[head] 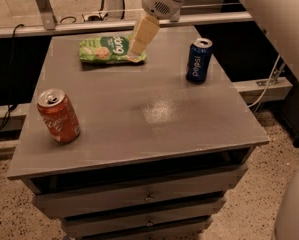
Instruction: Pick green rice chip bag
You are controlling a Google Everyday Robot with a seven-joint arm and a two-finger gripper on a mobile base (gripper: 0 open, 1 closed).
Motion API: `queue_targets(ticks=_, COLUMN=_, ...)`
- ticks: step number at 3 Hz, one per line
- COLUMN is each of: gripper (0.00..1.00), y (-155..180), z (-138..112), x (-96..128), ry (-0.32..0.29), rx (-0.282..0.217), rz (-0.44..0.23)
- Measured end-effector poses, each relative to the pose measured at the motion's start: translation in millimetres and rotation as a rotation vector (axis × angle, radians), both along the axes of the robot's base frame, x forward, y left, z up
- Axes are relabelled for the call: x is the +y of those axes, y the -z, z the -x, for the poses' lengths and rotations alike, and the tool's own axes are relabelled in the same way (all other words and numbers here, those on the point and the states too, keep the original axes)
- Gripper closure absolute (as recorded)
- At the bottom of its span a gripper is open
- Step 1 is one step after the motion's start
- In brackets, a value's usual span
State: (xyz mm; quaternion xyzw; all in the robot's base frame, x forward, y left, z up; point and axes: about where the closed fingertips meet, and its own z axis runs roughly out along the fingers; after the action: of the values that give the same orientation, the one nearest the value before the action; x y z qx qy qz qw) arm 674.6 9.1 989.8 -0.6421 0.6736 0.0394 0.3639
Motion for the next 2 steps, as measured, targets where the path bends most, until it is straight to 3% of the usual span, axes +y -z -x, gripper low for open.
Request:
queue_targets(ticks=1, gripper=0.0, y=16.3, z=-47.7, x=-0.3, ry=0.05, rx=-0.035, rz=-0.088)
queue_targets(ticks=2, gripper=0.0, y=46.3, z=-87.8, x=4.6, ry=0.091, rx=-0.01, rz=-0.146)
